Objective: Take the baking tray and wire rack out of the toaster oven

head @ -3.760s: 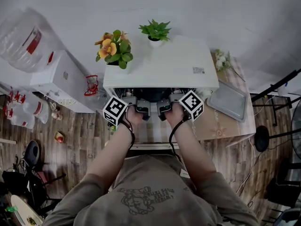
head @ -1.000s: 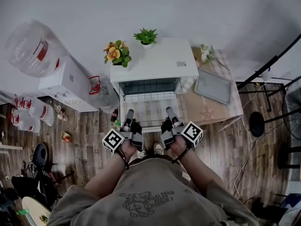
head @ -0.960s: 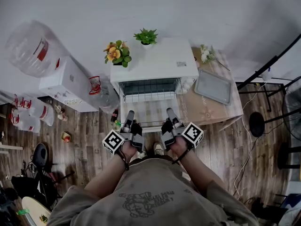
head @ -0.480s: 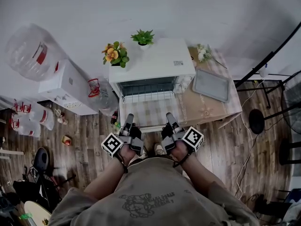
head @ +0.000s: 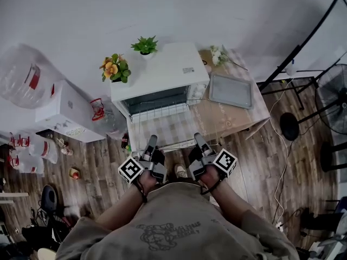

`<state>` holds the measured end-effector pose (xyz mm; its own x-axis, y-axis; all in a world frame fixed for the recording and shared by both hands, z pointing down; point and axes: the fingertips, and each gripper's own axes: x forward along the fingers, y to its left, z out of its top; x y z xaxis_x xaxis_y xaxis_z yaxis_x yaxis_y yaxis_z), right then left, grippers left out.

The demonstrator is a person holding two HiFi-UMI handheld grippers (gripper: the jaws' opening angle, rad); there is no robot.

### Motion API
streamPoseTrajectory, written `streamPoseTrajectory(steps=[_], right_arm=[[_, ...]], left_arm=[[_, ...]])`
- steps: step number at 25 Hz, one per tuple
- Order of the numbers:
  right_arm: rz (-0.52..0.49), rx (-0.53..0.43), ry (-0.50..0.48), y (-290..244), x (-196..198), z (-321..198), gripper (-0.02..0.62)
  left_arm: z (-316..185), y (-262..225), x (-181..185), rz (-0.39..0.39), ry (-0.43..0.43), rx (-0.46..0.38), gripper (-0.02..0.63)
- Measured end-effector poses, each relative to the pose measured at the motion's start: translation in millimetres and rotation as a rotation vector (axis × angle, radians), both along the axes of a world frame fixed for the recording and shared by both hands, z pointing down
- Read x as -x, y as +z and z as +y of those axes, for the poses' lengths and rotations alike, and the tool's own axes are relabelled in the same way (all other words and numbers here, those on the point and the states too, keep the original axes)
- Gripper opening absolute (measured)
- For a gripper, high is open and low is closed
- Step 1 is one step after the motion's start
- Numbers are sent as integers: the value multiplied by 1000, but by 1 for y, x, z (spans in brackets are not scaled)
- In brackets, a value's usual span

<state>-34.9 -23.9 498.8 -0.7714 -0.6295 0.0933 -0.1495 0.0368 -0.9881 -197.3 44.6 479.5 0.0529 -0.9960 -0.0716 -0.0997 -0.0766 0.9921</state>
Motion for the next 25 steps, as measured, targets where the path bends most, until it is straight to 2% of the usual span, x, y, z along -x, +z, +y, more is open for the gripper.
streamPoseTrajectory(steps=[2,11,16,20,23,25], right_arm=[[4,-1,34,1,-14,-1,26],[42,0,223,5,-89,2,26],[44,20,343,10,-133,5,26],[37,14,417,4,-157,9,26],[45,13,451,4,-174,10,26],[52,12,466,5,-181,8,26]], left_arm=[[-5,4,-10,-23,44,16,14],[-37,6,-79,14,263,25,13],[-54,24,-112,-103,388,67,14],[-64,24,-139,-101,460,61,14],[-69,14,-159,-45,492,38,14],[-73,19,-165,-66,507,52,14]])
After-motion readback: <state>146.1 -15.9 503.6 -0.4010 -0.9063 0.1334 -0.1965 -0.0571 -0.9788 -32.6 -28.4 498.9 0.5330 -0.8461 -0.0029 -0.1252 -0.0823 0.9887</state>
